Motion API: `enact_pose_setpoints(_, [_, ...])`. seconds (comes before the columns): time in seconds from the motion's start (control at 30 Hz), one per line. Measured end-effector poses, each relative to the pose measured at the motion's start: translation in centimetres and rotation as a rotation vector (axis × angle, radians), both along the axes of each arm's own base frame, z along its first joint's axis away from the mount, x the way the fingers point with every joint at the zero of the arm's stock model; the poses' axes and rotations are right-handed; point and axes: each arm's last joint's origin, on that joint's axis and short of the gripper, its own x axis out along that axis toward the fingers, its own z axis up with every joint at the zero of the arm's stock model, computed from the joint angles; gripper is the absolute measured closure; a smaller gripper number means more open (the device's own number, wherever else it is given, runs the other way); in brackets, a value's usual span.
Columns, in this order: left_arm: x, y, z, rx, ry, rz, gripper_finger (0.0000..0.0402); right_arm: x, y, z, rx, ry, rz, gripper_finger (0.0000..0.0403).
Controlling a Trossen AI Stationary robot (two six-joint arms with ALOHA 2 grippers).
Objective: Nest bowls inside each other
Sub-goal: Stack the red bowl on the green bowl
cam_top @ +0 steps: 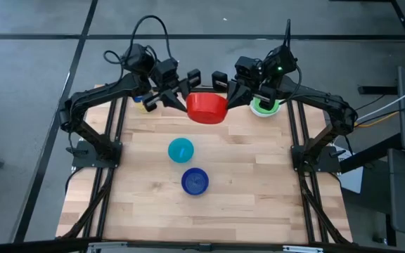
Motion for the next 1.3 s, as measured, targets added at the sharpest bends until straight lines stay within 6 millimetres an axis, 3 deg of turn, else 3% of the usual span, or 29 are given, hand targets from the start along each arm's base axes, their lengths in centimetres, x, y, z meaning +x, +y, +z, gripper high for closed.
enact_pose_setpoints(0.3, [-2.1,4.7,-0.5,-0.025,0.079,0.141,0.0264,0.9,1.2,-0.6,0.036,0.051,0.010,0.0401])
enact_pose_setpoints(0.6, [-5.1,9.5,-0.9,-0.029,0.111,0.298,0.0254,1.2,1.1,-1.2,0.037,0.115,0.021,0.0401])
enact_pose_setpoints(0.73, [-6.9,11.5,-1.0,-0.059,0.131,0.385,0.0254,1.5,0.2,-2.9,0.039,0.238,-0.013,0.0401])
enact_pose_setpoints(0.83, [-7.7,12.6,-1.4,-0.099,0.175,0.426,0.0254,1.6,-1.3,-5.6,0.025,0.394,-0.193,0.0401])
enact_pose_setpoints(1.07, [-8.4,13.4,-1.7,-0.106,0.180,0.474,0.0254,-1.0,-5.9,-12.0,-0.168,0.932,-0.879,0.0401])
enact_pose_setpoints(1.2, [-8.3,13.4,-1.7,-0.111,0.185,0.473,0.0254,-3.0,-7.0,-13.7,-0.296,1.194,-1.181,0.0401])
enact_pose_setpoints(1.3, [-8.2,13.3,-1.7,-0.110,0.185,0.469,0.0254,-3.7,-7.3,-14.0,-0.376,1.269,-1.308,0.0401])
